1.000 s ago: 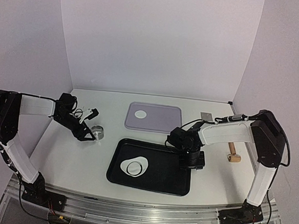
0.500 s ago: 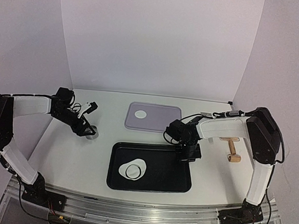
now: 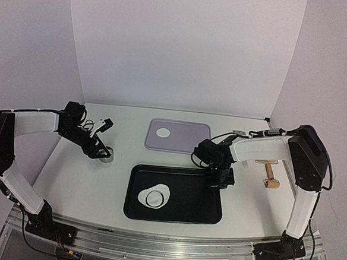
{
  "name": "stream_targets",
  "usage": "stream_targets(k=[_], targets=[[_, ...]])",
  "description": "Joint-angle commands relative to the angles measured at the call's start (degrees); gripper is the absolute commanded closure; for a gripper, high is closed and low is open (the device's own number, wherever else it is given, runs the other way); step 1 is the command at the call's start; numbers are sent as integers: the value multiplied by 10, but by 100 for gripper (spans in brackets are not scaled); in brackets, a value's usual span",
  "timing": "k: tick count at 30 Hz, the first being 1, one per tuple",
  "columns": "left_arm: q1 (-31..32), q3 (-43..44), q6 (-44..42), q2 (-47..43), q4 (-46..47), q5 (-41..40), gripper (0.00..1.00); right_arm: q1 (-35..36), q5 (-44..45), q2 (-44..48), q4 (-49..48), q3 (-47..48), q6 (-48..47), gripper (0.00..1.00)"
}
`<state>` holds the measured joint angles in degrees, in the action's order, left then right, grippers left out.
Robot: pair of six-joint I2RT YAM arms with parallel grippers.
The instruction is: Roll out the dumpling wrappers from the dough
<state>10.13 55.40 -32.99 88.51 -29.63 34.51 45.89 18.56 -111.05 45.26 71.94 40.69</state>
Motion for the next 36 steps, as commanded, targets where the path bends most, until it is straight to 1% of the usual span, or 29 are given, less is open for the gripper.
stream_targets(k=[1, 8, 11, 14, 18, 21, 23, 25, 28, 30, 33, 36], targets=[[1, 26, 4, -13, -4, 19, 30, -2, 9, 18, 35, -22, 23, 100], [2, 29, 8, -10, -4, 21, 30, -1, 6, 21, 35, -15, 2, 100], [1, 29, 7, -10, -7, 22, 30, -1, 6, 26, 38, 1, -10, 94], [2, 31, 8, -11, -11, 24, 30, -1, 4, 51, 45, 21, -16, 78], [2, 42, 8, -12, -19, 32, 30, -1, 14, 111, 66, 67, -47, 49], [4, 55, 10, -11, -26, 41, 30, -15, 46, 154, 86, 111, -77, 35], [11, 63, 11, -11, -30, 41, 30, -51, 51, 171, 99, 134, -99, 26], [22, 70, 10, -11, -35, 39, 30, -104, 43, 172, 115, 147, -118, 16], [40, 81, 9, -11, -41, 35, 30, -200, -8, 132, 148, 178, -138, 13], [53, 90, 10, -6, -46, 34, 29, -246, -30, 88, 176, 209, -158, 11], [71, 104, 10, 4, -54, 26, 29, -274, -42, 22, 201, 257, -193, 11], [86, 111, 11, 12, -57, 23, 29, -300, -72, -31, 208, 292, -211, 12]])
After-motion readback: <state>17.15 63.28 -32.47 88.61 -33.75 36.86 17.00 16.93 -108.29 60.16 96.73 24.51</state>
